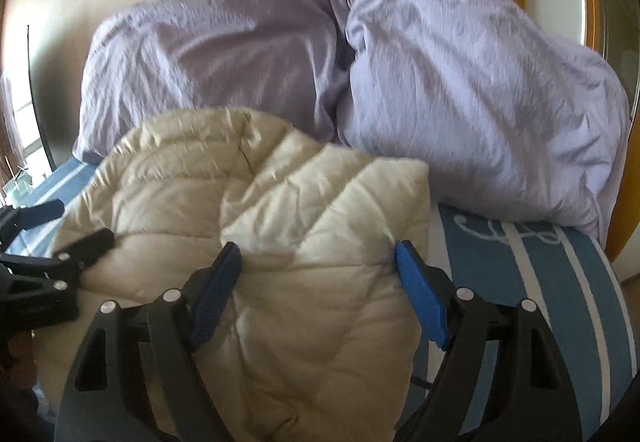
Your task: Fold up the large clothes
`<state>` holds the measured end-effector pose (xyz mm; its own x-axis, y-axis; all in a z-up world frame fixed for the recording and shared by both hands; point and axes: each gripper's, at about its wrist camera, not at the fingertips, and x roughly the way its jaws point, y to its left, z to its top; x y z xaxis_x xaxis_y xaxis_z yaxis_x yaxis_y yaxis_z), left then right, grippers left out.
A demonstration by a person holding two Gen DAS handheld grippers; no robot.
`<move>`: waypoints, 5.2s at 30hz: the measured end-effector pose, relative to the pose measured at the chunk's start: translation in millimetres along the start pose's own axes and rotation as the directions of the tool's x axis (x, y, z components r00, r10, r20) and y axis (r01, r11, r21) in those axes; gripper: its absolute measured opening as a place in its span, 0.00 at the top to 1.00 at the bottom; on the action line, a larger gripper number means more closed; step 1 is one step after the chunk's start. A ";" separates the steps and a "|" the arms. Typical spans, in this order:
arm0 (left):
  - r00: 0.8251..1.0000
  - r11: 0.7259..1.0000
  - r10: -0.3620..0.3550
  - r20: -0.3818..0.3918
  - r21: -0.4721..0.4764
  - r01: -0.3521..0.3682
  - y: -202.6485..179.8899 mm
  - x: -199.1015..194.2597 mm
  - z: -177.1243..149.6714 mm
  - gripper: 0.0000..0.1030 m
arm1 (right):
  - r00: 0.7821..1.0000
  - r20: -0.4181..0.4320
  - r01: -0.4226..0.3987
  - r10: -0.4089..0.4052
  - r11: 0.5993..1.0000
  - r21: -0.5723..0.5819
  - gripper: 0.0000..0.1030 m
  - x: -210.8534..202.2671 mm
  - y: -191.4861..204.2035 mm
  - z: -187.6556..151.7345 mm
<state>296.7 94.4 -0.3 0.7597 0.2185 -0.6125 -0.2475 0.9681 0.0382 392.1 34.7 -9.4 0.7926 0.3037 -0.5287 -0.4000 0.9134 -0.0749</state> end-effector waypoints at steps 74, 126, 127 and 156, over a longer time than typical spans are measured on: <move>0.986 0.975 -0.149 -0.077 -0.178 0.133 11.6 -172.0 -133.2 0.01 | 0.974 -0.161 -0.127 0.159 0.973 0.192 0.02 -209.0 -14.4 -111.2; 0.970 0.956 -0.236 -0.063 -0.191 0.221 -4.0 -186.9 -134.1 0.01 | 0.956 -0.153 -0.218 0.251 0.954 0.204 0.02 -222.9 3.5 -109.5; 0.969 0.956 -0.237 -0.063 -0.192 0.221 -3.9 -186.9 -134.3 0.01 | 0.955 -0.153 -0.220 0.252 0.954 0.203 0.02 -223.2 3.7 -109.0; 0.969 0.956 -0.239 -0.061 -0.189 0.224 -8.3 -186.6 -133.2 0.01 | 0.949 -0.158 -0.239 0.273 0.949 0.205 0.02 -220.7 9.1 -108.2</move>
<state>77.0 29.3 8.5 0.7590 -0.0269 -0.6505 -0.1802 0.9514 -0.2496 163.8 -53.3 15.1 0.5704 0.4948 -0.6556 -0.4750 0.8499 0.2282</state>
